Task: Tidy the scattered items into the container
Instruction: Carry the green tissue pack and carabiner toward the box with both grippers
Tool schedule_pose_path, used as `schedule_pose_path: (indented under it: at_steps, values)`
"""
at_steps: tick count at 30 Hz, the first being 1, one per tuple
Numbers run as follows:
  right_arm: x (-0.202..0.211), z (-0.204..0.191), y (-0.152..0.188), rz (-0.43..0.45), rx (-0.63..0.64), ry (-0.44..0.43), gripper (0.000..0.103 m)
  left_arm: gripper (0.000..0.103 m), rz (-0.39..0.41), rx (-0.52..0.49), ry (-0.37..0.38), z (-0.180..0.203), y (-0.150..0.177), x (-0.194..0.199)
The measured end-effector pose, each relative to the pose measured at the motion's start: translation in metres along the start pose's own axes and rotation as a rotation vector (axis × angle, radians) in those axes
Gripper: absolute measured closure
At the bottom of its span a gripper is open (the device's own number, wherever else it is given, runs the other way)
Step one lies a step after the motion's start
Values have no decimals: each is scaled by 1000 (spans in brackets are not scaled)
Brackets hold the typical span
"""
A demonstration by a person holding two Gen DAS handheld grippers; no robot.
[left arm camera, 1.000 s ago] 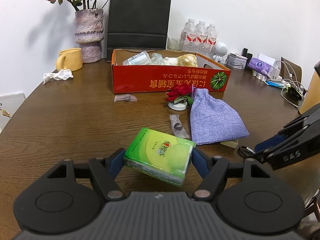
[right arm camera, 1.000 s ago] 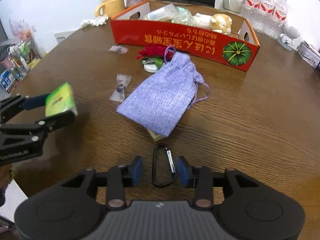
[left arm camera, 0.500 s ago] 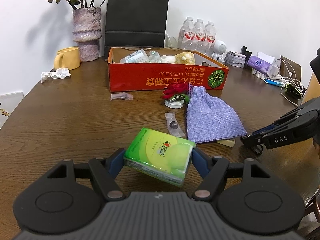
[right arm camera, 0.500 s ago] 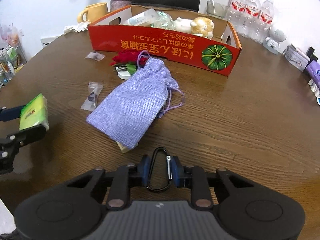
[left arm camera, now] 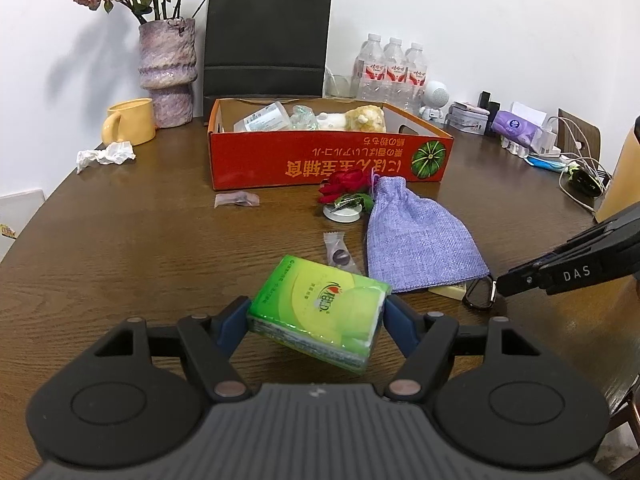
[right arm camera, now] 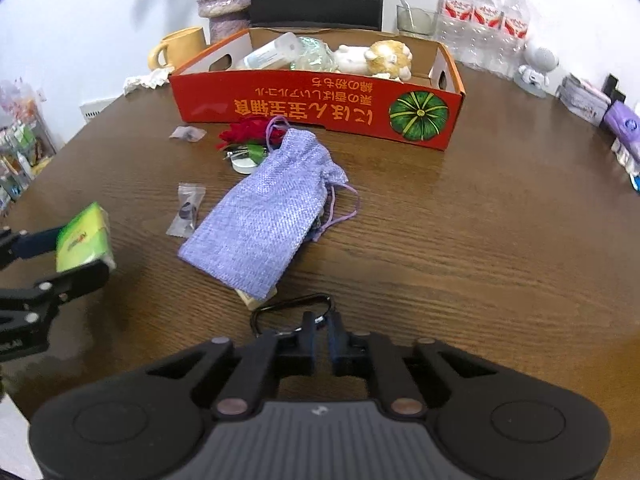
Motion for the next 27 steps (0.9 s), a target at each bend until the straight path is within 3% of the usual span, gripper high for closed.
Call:
schedule_pose_path:
  at_steps: [5, 8, 10, 20, 23, 27]
  values:
    - [-11, -1, -6, -3, -31, -7, 88, 30, 2, -4, -1, 1, 0, 1]
    - [-15, -3, -9, -25, -5, 3, 100, 30, 3, -3, -4, 0, -2, 0]
    - [-15, -2, -10, -26, 10, -10, 100, 30, 4, -4, -2, 1, -3, -1]
    - [6, 8, -18, 55, 14, 1, 100, 30, 23, -21, 4, 6, -16, 0]
    - [18, 10, -26, 97, 17, 1, 100, 30, 49, -32, 5, 7, -31, 3]
    - [42, 19, -59, 205, 36, 24, 100, 30, 135, -68, -7, 8, -77, 11]
Point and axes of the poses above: each gripper's, at about its wrist camera, not at the fingertips, and x roughly against the way its jaws point, z to its right, y to its underside, the point moved 7 cm from there along -x, roughly the way its jaws point, and after that the axes turned 11 degrees about -z, right-handed, at the moved point
